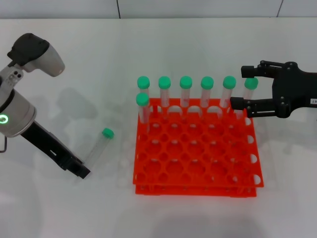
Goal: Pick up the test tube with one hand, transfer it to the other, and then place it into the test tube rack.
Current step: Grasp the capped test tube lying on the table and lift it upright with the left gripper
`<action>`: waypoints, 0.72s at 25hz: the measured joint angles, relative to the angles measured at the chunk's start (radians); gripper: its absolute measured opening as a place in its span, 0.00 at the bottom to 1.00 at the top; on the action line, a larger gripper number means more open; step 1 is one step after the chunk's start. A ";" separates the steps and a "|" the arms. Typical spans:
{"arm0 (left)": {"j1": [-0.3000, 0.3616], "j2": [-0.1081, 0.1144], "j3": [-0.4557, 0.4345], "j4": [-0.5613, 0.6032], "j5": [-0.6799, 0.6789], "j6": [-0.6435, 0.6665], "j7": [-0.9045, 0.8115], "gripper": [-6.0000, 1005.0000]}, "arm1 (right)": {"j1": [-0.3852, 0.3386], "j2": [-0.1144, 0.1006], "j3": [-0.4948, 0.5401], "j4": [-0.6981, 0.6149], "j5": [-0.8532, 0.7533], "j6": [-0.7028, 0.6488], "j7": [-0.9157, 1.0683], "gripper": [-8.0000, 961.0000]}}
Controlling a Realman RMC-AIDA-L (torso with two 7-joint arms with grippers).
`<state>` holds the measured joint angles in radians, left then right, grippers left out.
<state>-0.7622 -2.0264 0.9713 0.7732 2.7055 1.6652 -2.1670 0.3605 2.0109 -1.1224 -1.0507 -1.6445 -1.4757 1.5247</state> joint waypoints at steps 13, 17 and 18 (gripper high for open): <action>-0.014 0.005 0.000 -0.014 0.000 -0.021 -0.002 0.30 | 0.002 0.000 0.004 0.000 0.000 0.007 0.000 0.89; -0.016 0.006 0.000 -0.014 0.000 -0.022 -0.002 0.27 | 0.002 0.000 0.004 -0.003 0.000 0.007 0.000 0.89; -0.017 0.006 0.000 -0.014 0.000 -0.022 -0.002 0.27 | 0.002 0.000 0.004 -0.004 0.000 0.007 0.000 0.89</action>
<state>-0.7789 -2.0201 0.9710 0.7588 2.7059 1.6427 -2.1691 0.3621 2.0109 -1.1185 -1.0544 -1.6444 -1.4683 1.5247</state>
